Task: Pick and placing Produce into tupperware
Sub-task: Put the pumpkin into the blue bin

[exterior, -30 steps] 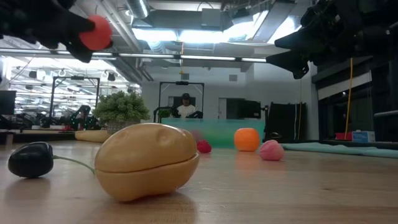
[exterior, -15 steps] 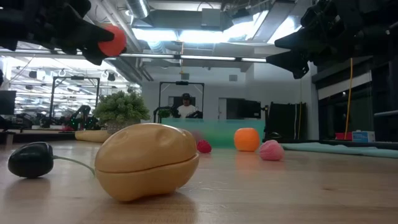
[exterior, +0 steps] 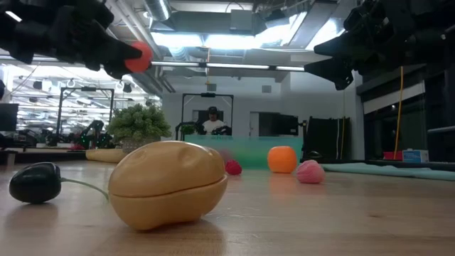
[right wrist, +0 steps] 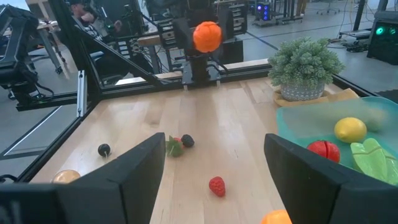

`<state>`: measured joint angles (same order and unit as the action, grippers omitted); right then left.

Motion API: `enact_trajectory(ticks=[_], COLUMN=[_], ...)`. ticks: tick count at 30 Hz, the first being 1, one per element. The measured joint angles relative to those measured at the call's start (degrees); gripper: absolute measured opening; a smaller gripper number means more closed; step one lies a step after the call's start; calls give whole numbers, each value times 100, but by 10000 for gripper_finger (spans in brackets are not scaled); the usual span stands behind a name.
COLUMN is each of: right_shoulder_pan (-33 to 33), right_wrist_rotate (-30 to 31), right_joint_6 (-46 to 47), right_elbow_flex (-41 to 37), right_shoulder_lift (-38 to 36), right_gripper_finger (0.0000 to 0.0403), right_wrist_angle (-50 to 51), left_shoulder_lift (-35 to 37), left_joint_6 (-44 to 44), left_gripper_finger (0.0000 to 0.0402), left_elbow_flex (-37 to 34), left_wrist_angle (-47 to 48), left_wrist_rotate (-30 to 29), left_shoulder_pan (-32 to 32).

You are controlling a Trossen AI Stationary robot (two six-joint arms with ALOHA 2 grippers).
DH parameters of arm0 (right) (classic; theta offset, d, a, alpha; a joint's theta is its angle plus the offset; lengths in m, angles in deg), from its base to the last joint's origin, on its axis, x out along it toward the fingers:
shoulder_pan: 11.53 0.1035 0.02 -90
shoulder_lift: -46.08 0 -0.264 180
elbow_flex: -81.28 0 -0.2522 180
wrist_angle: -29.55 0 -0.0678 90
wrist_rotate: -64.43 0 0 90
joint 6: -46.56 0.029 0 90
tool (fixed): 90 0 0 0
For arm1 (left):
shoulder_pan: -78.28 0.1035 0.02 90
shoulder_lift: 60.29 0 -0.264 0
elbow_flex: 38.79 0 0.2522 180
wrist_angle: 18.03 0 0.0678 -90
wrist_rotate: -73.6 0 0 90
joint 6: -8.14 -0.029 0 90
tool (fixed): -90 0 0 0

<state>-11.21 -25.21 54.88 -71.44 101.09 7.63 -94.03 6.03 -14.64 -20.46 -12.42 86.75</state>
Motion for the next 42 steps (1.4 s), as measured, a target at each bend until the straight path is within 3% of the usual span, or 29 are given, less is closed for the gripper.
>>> enact_trajectory(ticks=[10,22,32,42], right_shoulder_pan=[0,-2,-2,-2], right_wrist_rotate=[0,0,2,2], right_joint_6=[0,-118,-115,-174], right_elbow_flex=[0,0,0,0], right_shoulder_lift=[0,2,2,2], right_gripper_finger=[275,275,275,275], right_wrist_angle=[2,2,2,98], left_shoulder_lift=[0,-277,-2042,-3845], left_joint_6=[0,171,9,-316], left_gripper_finger=[234,234,234,234], left_elbow_flex=[0,244,1266,3243], left_wrist_angle=[-22,18,155,1281], left_wrist_rotate=[660,559,604,919], left_shoulder_pan=[707,982,1503,1870])
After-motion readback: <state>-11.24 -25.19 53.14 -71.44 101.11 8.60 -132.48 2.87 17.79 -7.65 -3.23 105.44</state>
